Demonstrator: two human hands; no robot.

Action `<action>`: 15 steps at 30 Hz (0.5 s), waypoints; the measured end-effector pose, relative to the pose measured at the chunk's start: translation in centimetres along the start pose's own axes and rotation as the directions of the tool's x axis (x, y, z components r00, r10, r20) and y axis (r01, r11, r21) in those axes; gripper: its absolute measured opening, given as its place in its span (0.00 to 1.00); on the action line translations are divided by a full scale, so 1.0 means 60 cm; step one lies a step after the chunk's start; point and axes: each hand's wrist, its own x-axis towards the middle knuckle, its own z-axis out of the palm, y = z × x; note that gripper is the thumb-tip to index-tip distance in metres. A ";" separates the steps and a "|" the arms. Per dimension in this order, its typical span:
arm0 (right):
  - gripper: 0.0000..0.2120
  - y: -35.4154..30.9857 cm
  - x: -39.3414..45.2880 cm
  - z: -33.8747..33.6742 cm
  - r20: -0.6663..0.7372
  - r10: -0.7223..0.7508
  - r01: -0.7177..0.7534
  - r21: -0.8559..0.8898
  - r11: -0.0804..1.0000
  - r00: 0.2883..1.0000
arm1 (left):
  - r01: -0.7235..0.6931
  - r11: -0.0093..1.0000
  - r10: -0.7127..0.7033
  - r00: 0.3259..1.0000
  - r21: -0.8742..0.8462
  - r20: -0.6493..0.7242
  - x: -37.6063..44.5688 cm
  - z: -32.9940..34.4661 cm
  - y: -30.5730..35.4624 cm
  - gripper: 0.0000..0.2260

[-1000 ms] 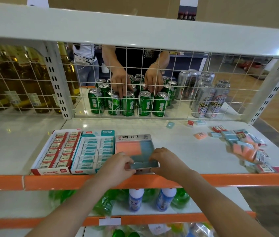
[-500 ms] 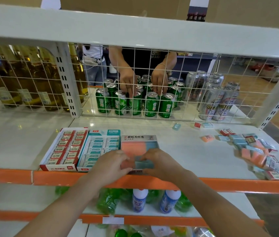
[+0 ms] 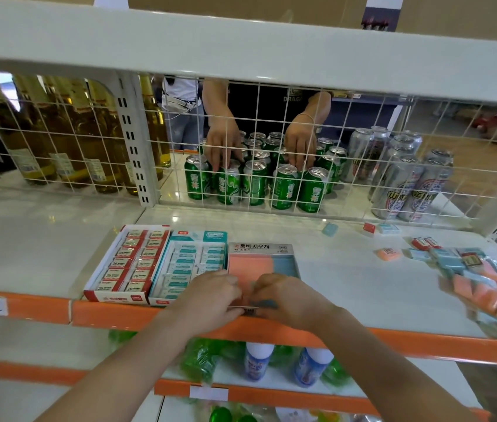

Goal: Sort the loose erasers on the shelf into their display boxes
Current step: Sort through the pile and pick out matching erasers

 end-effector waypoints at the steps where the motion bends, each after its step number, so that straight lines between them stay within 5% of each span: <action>1: 0.14 0.001 -0.001 -0.001 -0.007 0.002 -0.002 0.011 1.000 1.000 | -0.004 1.000 0.004 1.000 0.005 -0.001 0.000 -0.001 0.001 0.13; 15: 0.13 0.027 -0.031 -0.007 -0.109 0.082 -0.075 0.066 0.995 0.991 | 0.013 0.991 -0.014 1.000 -0.134 -0.007 0.017 -0.001 0.002 0.13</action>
